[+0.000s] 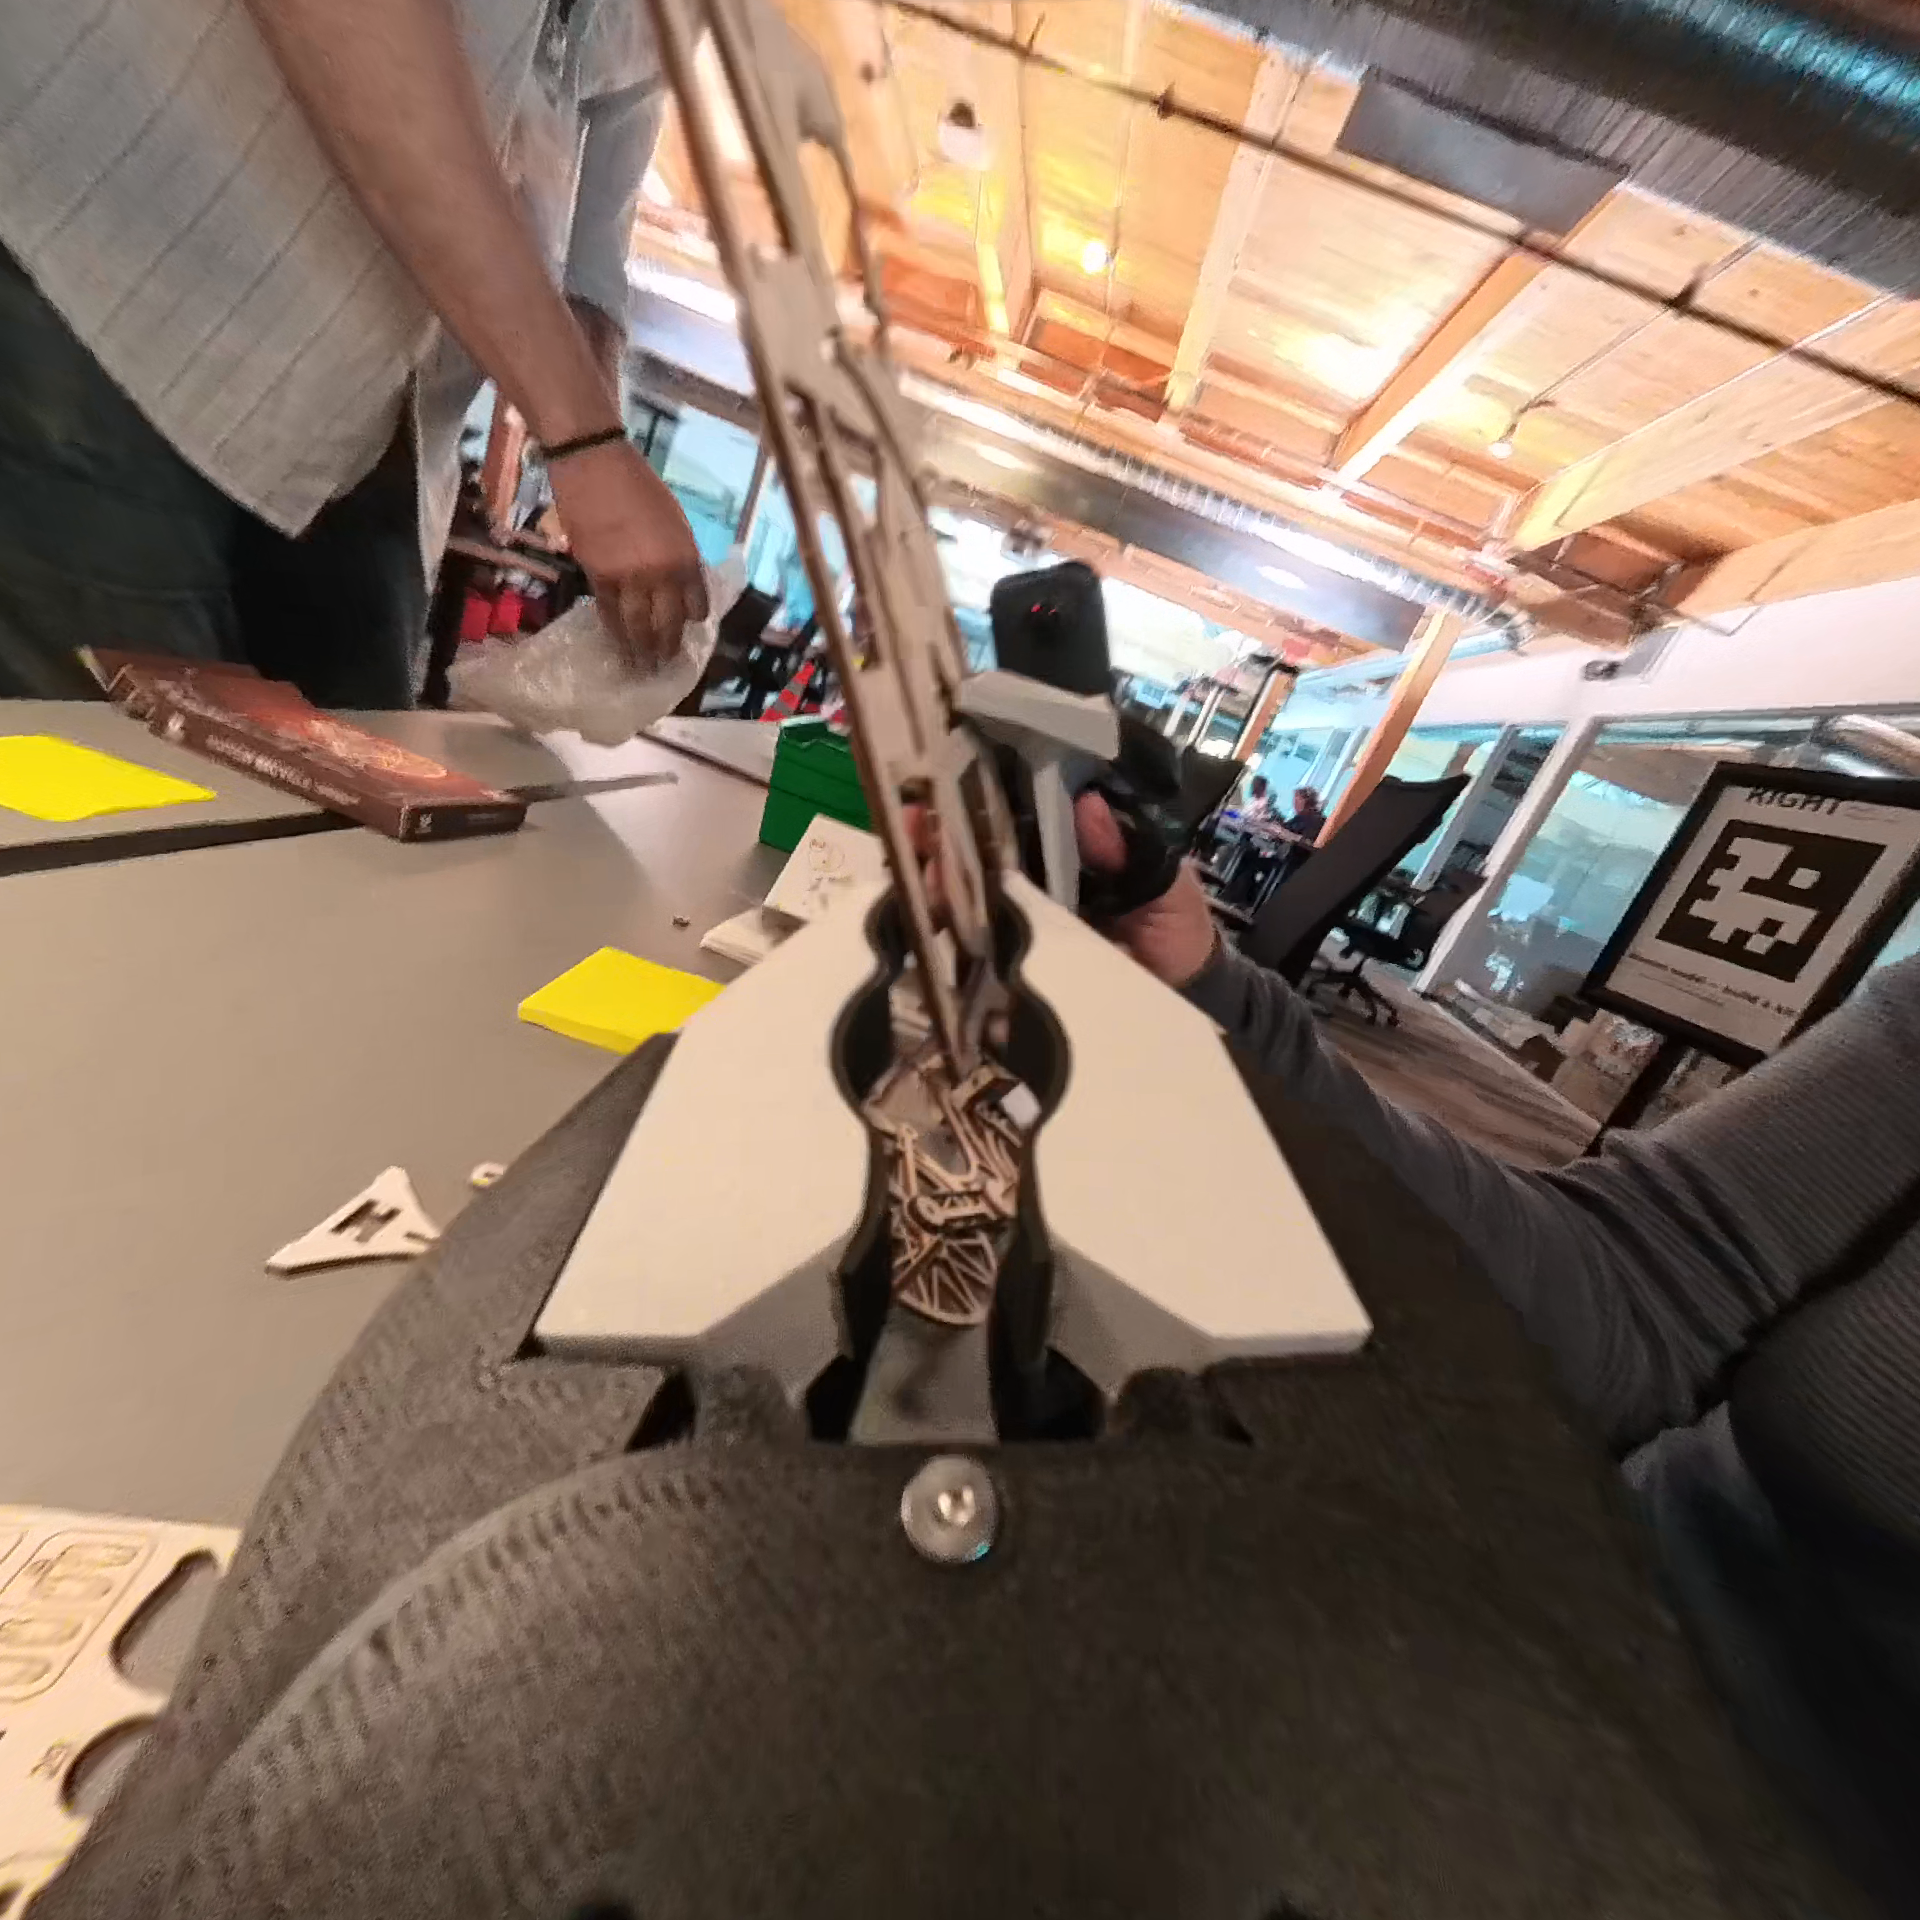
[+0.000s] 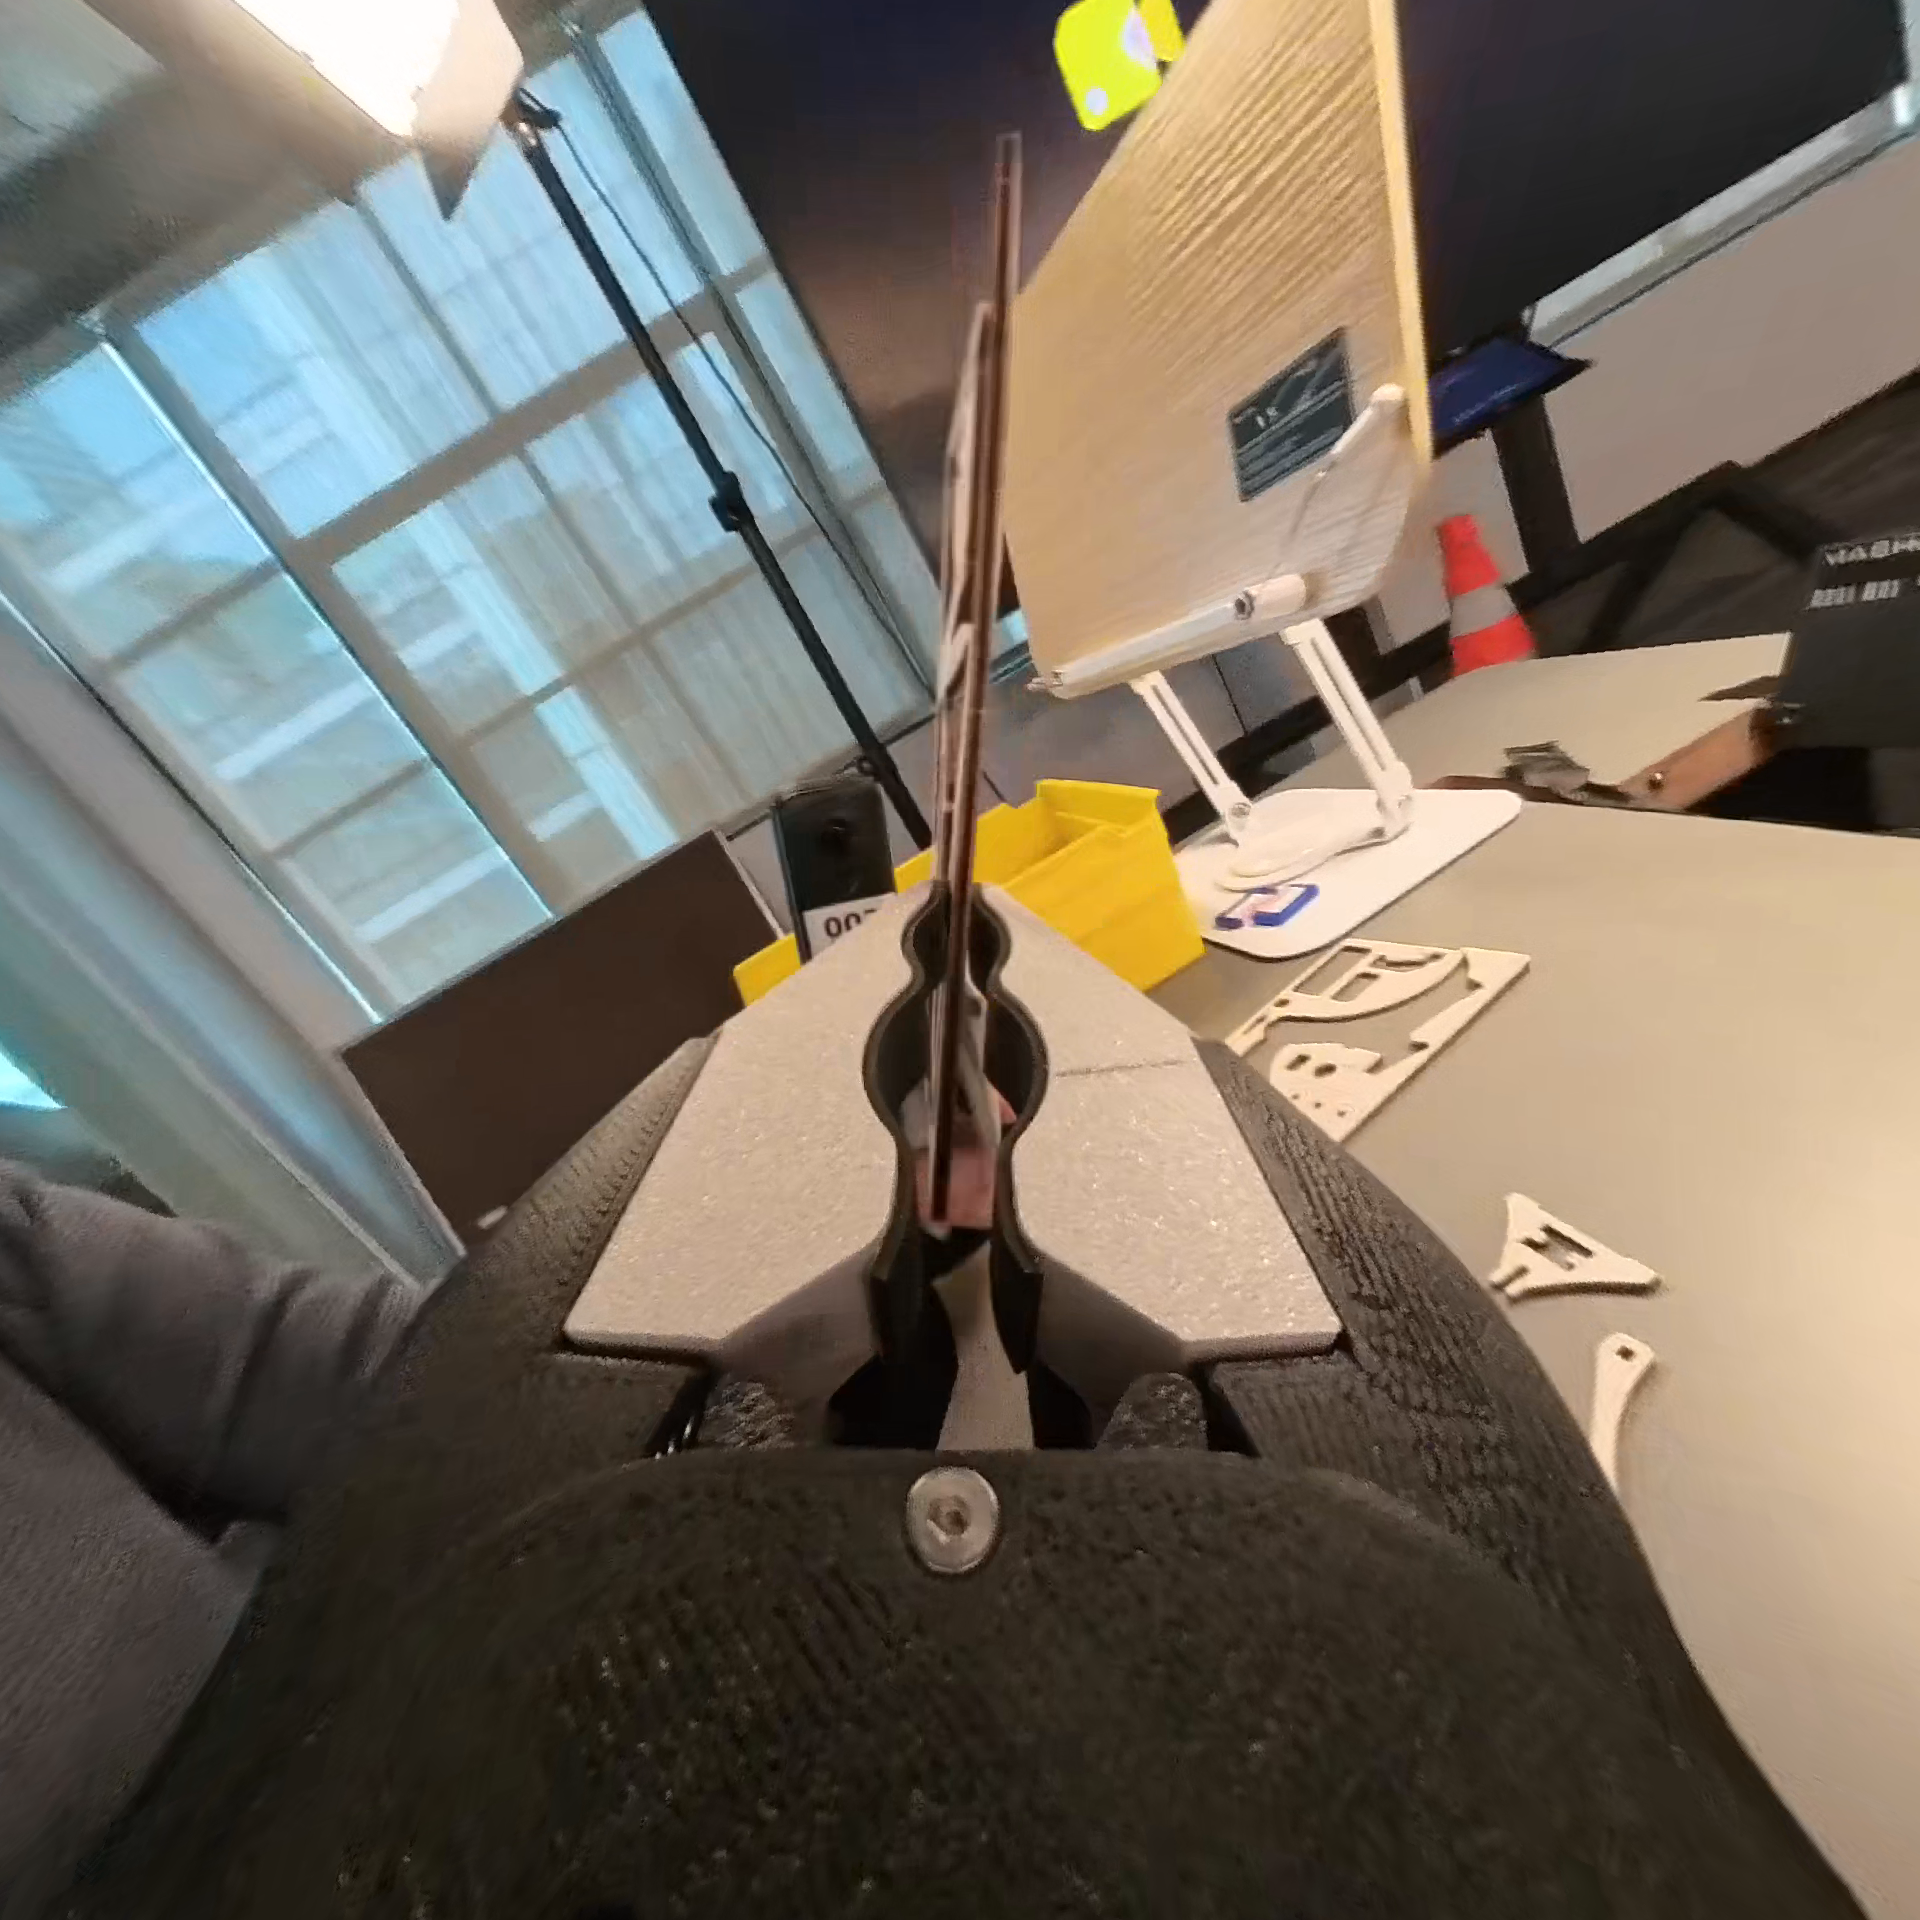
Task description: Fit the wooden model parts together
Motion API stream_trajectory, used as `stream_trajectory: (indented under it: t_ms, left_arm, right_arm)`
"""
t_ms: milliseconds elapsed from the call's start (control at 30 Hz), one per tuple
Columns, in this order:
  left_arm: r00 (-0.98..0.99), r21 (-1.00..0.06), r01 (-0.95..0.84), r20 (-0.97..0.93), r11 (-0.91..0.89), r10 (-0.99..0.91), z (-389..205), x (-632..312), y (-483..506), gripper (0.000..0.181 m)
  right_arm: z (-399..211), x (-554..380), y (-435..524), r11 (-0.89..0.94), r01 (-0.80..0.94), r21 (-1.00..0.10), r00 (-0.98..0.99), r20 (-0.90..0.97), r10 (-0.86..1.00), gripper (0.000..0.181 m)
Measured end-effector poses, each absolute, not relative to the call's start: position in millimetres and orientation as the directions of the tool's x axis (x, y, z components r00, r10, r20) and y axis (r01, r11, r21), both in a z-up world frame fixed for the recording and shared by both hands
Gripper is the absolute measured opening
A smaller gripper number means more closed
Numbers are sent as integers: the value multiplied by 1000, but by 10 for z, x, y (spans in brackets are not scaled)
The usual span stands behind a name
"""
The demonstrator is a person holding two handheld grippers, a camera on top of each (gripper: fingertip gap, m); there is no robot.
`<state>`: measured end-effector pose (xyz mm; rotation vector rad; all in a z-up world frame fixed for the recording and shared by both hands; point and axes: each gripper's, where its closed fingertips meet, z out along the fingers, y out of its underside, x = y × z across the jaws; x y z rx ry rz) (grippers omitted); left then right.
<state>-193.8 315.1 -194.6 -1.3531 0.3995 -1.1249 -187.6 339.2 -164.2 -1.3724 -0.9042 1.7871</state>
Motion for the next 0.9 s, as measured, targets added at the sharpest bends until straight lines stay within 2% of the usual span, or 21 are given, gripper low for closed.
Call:
stream_trajectory:
  t_ms: [33, 67, 167, 233, 300, 367, 567, 667, 767, 900]
  left_arm:
    - [443, -893, 420, 358, -162, -822, -1925, -1933, 3133, 26]
    - [426, -884, 434, 370, -172, -826, -1916, -1932, 3128, 26]
    - [404, -872, 453, 386, -185, -829, -1889, -1928, 3121, 17]
    - [437, -879, 444, 382, -174, -814, -1909, -1947, 3152, 2]
    - [445, -886, 434, 370, -165, -815, -1914, -1956, 3155, 2]
    - [465, -897, 410, 362, -166, -808, -1943, -1948, 3171, 1]
    - [471, -905, 384, 362, -182, -805, -1978, -1911, 3177, 2]
    - [468, -902, 386, 371, -192, -802, -2003, -1900, 3184, 0]
    - [544, -916, 353, 366, -191, -755, -2129, -1915, 3286, 1]
    - [602, -935, 324, 321, -144, -731, -2107, -1967, 3310, 2]
  right_arm:
    - [-1661, -1885, 3392, -515, -105, -851, -194, -491, 849, 0]
    - [-1674, -1894, 3379, -518, -95, -850, -201, -493, 846, 0]
    - [-1708, -1937, 3300, -523, -54, -850, -234, -499, 835, 0]
    - [-1720, -1964, 3265, -520, -44, -853, -246, -495, 833, 0]
    - [-1726, -1972, 3262, -518, -49, -854, -249, -492, 834, 3]
    - [-1781, -1990, 3267, -508, -28, -861, -232, -489, 841, 17]
    - [-1838, -2023, 3238, -469, 5, -883, -212, -459, 863, 3]
    - [-1874, -2010, 3237, -430, 33, -902, -199, -428, 882, 2]
    - [-2025, -2022, 3351, -350, 102, -931, -78, -359, 930, 4]
    - [-2010, -2067, 3382, -296, 96, -950, -4, -297, 955, 6]
